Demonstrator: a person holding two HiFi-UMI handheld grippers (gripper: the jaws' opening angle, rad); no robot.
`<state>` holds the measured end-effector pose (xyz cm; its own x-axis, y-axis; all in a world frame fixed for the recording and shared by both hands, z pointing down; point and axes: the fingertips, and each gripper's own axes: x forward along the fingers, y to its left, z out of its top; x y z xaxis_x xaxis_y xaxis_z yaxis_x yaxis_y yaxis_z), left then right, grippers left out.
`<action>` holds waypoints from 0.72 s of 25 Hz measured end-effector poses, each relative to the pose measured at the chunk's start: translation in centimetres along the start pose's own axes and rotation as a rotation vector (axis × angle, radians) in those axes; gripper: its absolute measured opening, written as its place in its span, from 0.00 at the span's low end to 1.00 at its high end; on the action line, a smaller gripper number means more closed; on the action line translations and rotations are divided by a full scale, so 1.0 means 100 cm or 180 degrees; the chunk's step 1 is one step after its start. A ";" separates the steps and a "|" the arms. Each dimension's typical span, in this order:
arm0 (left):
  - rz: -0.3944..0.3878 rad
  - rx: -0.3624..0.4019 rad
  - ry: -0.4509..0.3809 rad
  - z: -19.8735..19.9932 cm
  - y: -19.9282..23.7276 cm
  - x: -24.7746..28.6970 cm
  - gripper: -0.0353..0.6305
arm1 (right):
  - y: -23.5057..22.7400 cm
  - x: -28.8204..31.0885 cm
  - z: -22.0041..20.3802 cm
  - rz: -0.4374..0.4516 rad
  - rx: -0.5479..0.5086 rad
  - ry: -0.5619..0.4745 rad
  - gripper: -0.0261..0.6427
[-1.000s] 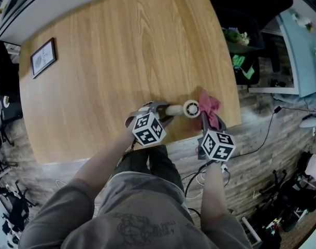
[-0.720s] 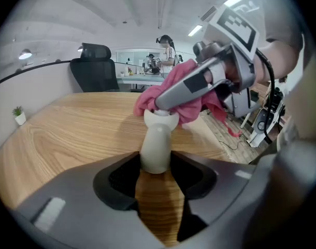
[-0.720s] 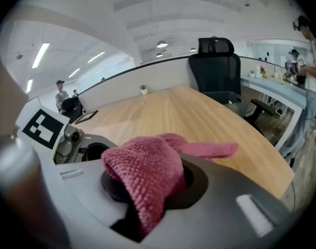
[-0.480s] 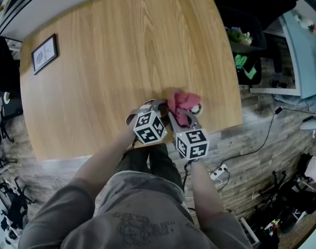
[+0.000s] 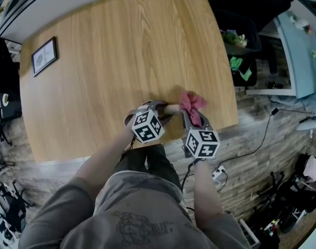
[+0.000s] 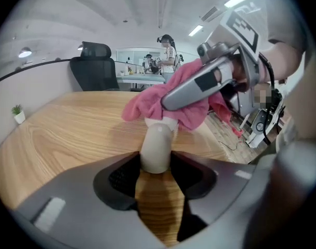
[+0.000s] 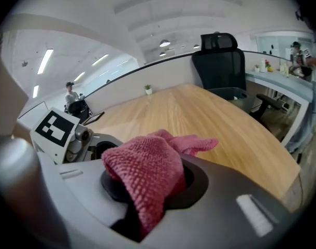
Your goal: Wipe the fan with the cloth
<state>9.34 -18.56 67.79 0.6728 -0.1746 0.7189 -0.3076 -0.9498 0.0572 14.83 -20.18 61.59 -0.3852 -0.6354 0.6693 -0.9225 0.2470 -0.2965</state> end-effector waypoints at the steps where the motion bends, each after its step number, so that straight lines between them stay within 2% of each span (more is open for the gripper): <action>1: 0.0000 -0.0002 0.0005 -0.001 0.000 0.000 0.34 | -0.010 -0.004 -0.001 -0.0117 0.0048 0.0023 0.17; 5: 0.0012 -0.0024 -0.0001 -0.002 -0.003 -0.001 0.34 | -0.043 -0.023 -0.003 -0.0598 0.0123 0.0142 0.17; 7: 0.0069 -0.0033 -0.0076 -0.001 0.000 -0.001 0.34 | -0.053 -0.032 0.005 -0.0688 0.0233 0.0081 0.17; 10: 0.0159 -0.0164 -0.0144 -0.002 0.006 -0.005 0.35 | -0.055 -0.047 0.023 -0.0674 0.0357 -0.0079 0.17; 12: 0.0224 -0.0259 -0.0090 -0.008 0.011 -0.016 0.43 | -0.049 -0.058 0.039 -0.0618 0.0365 -0.0198 0.17; 15: 0.0380 -0.0435 -0.0045 -0.011 0.023 -0.040 0.38 | -0.037 -0.077 0.067 -0.0513 0.0336 -0.0424 0.17; 18: 0.0569 -0.0542 -0.0191 0.004 0.038 -0.071 0.36 | -0.026 -0.099 0.097 -0.0420 0.0282 -0.0698 0.17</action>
<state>3.66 -21.05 62.67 0.6346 -0.3559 0.6860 -0.5308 -0.8459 0.0522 21.26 -21.67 49.11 -0.2388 -0.8035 0.5453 -0.9551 0.0929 -0.2814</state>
